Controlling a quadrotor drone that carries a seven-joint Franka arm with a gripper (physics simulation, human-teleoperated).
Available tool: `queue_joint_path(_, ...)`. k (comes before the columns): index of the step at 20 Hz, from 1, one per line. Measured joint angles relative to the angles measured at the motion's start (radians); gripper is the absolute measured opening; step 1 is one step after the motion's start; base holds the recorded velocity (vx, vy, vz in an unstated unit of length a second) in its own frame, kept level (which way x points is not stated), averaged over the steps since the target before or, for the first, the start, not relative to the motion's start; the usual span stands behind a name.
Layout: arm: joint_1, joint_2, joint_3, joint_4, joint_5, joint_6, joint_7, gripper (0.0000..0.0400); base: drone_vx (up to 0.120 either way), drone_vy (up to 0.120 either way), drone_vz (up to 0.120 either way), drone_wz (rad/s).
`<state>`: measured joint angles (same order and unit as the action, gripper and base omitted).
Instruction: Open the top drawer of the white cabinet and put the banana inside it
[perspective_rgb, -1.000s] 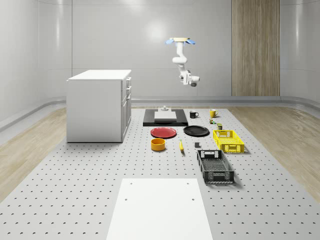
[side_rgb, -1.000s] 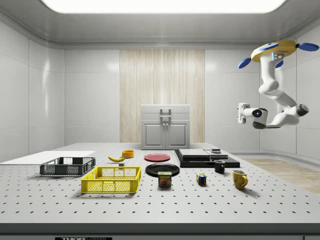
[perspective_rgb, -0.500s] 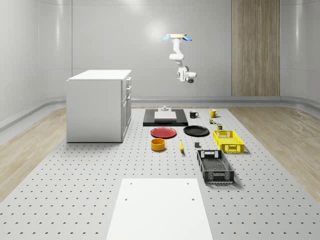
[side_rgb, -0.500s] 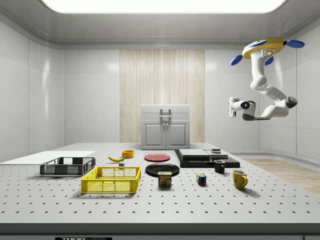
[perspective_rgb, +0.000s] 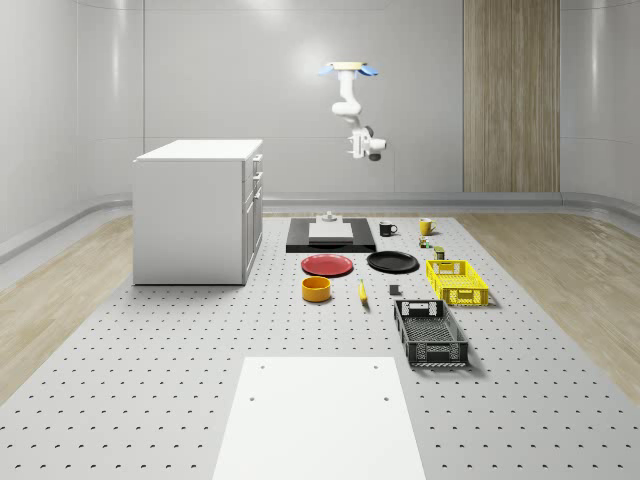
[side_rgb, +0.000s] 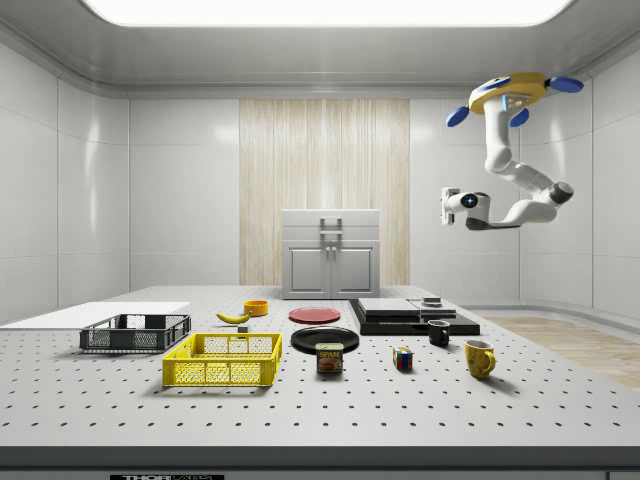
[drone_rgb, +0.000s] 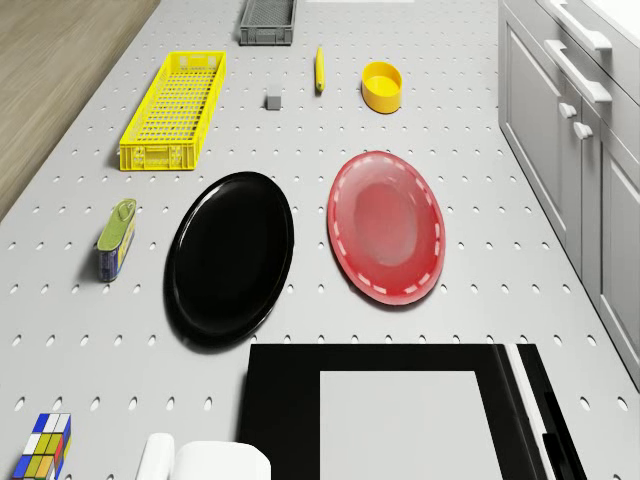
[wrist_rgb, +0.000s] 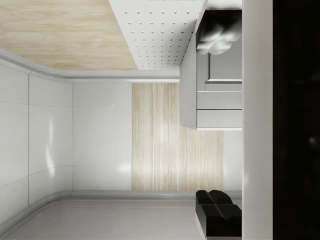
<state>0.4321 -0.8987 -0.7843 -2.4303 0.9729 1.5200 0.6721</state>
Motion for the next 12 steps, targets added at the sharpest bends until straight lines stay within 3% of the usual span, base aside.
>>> queue_joint_path(7, 0.037, -0.031, -0.017, -0.004, -0.022, 0.032, 0.018, 0.0400, 0.120, 0.000, 0.000, 0.000)
queue_joint_path(12, 0.062, -0.053, -0.027, -0.007, -0.038, 0.053, 0.031, 0.0400, 0.120, -0.120, 0.000, 0.000)
